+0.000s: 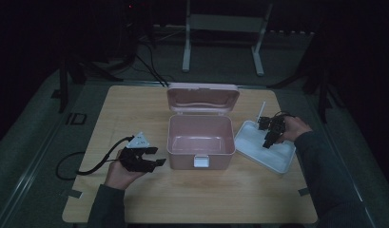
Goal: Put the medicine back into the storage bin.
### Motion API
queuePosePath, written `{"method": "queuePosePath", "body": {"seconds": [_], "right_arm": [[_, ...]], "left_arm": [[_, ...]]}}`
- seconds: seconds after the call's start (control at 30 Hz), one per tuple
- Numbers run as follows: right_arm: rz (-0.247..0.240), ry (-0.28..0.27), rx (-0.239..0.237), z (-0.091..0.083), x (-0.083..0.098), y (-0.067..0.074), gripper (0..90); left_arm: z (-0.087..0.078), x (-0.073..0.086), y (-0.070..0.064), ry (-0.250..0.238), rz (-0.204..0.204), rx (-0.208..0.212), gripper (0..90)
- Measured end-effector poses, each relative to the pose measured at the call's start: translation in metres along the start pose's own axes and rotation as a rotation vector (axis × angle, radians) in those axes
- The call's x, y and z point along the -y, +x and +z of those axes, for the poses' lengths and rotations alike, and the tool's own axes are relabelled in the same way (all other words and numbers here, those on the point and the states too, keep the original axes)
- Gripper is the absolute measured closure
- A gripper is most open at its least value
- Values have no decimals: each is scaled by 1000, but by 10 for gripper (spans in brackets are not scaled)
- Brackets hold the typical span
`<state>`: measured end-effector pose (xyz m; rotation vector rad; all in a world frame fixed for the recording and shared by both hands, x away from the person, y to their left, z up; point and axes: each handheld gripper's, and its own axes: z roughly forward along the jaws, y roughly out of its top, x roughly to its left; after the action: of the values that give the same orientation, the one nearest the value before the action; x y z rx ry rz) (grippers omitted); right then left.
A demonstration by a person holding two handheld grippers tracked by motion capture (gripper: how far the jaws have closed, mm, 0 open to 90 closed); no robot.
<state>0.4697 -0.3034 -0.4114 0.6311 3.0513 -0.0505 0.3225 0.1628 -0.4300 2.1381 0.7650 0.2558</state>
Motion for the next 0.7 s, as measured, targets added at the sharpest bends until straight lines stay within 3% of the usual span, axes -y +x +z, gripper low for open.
{"method": "queuePosePath", "body": {"seconds": [0.7], "right_arm": [[6,23,-12,17,3,-3,603]], "left_arm": [[0,0,0,0,0,1,416]]}}
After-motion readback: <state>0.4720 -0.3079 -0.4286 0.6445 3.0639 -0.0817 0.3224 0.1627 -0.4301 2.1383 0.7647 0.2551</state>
